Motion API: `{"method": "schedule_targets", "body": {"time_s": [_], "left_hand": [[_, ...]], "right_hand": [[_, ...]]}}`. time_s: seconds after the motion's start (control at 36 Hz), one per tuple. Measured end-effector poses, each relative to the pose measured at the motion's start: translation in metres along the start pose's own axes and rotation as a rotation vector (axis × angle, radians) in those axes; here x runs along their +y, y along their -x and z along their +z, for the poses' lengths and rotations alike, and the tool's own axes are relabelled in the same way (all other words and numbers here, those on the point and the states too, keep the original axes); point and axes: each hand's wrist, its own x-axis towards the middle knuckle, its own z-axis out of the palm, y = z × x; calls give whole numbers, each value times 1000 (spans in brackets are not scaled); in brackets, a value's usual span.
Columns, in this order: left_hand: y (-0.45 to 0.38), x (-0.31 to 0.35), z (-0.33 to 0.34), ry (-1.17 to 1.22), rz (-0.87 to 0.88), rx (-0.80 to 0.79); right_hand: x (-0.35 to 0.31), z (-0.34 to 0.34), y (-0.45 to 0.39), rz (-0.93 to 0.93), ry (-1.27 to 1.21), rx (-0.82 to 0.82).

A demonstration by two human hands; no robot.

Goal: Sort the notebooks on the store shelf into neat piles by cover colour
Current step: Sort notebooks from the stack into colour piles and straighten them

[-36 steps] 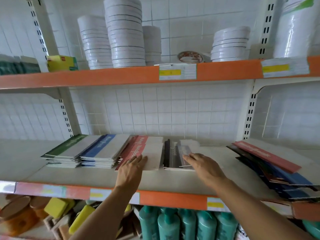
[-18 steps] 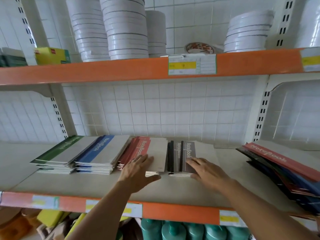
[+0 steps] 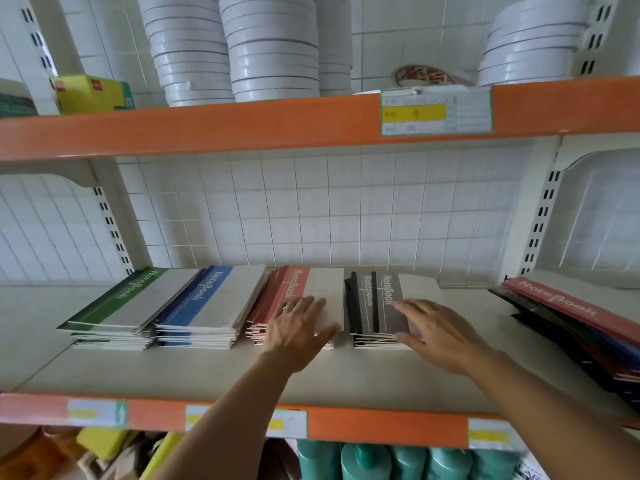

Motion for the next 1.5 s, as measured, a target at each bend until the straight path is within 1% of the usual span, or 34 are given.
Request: {"method": "schedule_targets", "body": {"time_s": [0.14,0.25,0.33,0.39,0.5,0.56,0.67,0.83,0.94,1.06,1.19,1.31,1.36,1.42,1.5], "left_hand": [[-1,25,-6,35,60,27],[-2,58,-12,58,99,65],[-5,92,-10,101,127,122],[-6,120,-10,102,135,134],[-4,182,-11,128,135,124],[-2,213,-10,133,146,115],[4,269,-7,135,180,112],[20,332,-2,142,183,113],[27,357,-1,149,170,128],[34,373,0,167,160,173],[30,380,7,128,147,119],[27,386,6,146,155,136],[26,388,5,155,161,157],[25,390,4,169,166,169],[24,391,5,192,162,189]], "right_hand": [[16,-15,23,61,33,52],[41,-33,49,144,52,132],[71,-44,72,208,88,175],[94,-50,89,236,107,190],[137,-62,126,236,119,233],[159,-67,143,269,151,204],[196,-70,168,357,123,75],[216,-72,192,362,57,-87],[220,-72,200,292,96,-33],[223,-77,206,221,130,-67],[224,-83,212,155,171,-85],[224,-78,213,184,-10,-133],[223,-75,216,194,-52,-152],[223,-75,218,182,4,-126],[224,-76,222,119,128,-30]]}}
